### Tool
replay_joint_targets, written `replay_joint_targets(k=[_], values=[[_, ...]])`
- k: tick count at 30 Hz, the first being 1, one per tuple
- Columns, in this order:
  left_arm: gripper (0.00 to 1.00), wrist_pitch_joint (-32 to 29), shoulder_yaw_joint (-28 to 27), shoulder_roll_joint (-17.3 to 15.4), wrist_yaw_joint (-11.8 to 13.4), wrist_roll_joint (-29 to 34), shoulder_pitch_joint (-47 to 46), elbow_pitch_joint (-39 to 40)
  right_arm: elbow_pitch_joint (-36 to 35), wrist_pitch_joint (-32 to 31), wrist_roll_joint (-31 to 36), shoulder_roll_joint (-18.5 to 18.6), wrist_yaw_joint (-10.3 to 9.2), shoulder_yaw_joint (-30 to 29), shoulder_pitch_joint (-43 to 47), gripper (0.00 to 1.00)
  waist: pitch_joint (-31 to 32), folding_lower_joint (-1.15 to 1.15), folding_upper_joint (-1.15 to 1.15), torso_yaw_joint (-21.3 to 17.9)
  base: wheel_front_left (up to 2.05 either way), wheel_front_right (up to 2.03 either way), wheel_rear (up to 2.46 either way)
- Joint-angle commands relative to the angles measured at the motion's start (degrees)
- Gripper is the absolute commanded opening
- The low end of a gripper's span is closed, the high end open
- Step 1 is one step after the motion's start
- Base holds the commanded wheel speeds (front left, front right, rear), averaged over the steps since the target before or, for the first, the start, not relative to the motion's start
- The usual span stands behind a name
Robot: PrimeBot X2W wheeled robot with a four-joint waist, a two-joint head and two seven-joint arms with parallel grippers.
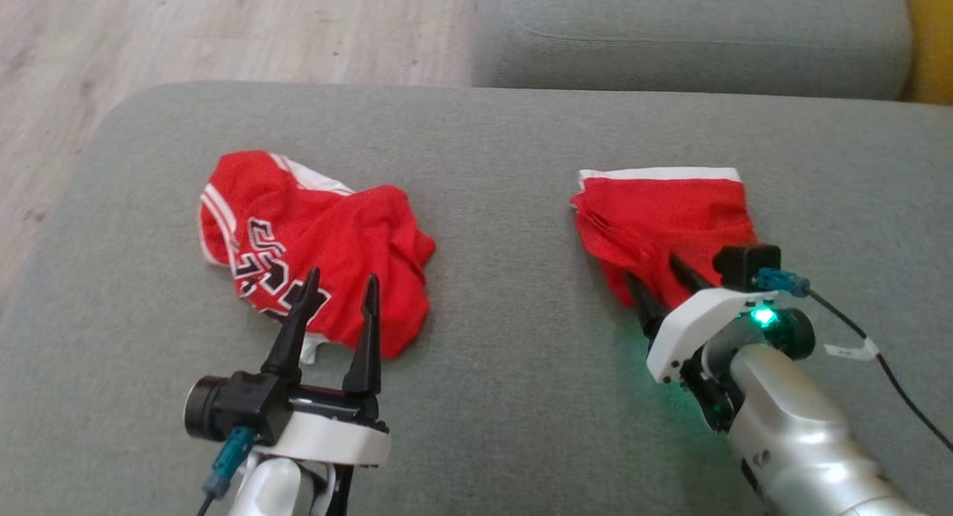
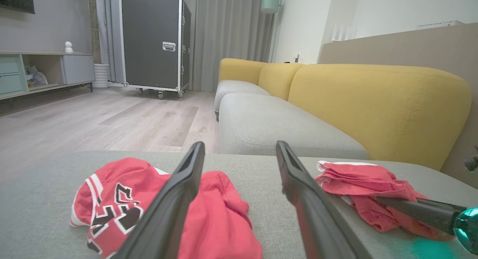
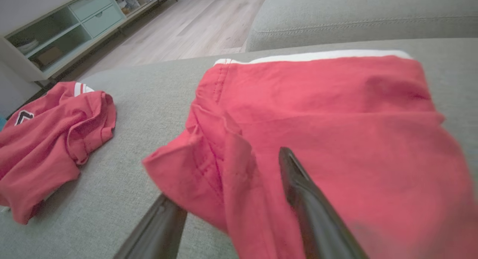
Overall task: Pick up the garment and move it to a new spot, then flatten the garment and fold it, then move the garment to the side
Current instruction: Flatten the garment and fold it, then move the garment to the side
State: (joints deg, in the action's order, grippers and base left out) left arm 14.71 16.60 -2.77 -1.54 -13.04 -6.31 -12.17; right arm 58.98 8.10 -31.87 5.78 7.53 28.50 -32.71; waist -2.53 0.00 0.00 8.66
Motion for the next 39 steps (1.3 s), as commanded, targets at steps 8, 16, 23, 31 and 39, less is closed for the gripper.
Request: replay_joint_targets(k=[8,16,23,31,39], values=[[1.0,0.3,-3.9,-0.1,0.1,0.1,-1.3,3.0,-5.8,6.0,-0.5,3.9,-0.04,-3.4,-3.0,1.0,1.8,0.0,0.0,-5.9,0.0,0.0,0.0],[1.0,0.3,-4.7,-0.1,0.3,0.2,-0.7,3.7,-16.7,6.9,11.9,5.4,-0.04,-18.1,3.4,1.0,2.7,0.0,0.0,-9.9,0.0,0.0,0.0],[1.0,0.3,-4.6,-0.1,-0.1,0.3,0.0,3.1,-29.7,6.9,24.3,-1.5,-0.04,-28.8,15.9,1.0,2.0,0.0,0.0,-11.1,0.0,0.0,0.0],[1.0,0.3,-4.1,-0.1,-0.6,0.4,-0.5,2.9,-34.5,6.9,25.8,-2.9,-0.04,-30.4,19.8,1.0,0.7,0.0,0.0,-10.3,0.0,0.0,0.0],[1.0,0.3,-2.9,-0.1,-0.9,0.4,-2.8,3.4,-34.6,3.3,27.1,-2.9,-0.04,-30.8,14.5,1.0,-3.7,0.0,0.0,-6.9,0.0,0.0,0.0]])
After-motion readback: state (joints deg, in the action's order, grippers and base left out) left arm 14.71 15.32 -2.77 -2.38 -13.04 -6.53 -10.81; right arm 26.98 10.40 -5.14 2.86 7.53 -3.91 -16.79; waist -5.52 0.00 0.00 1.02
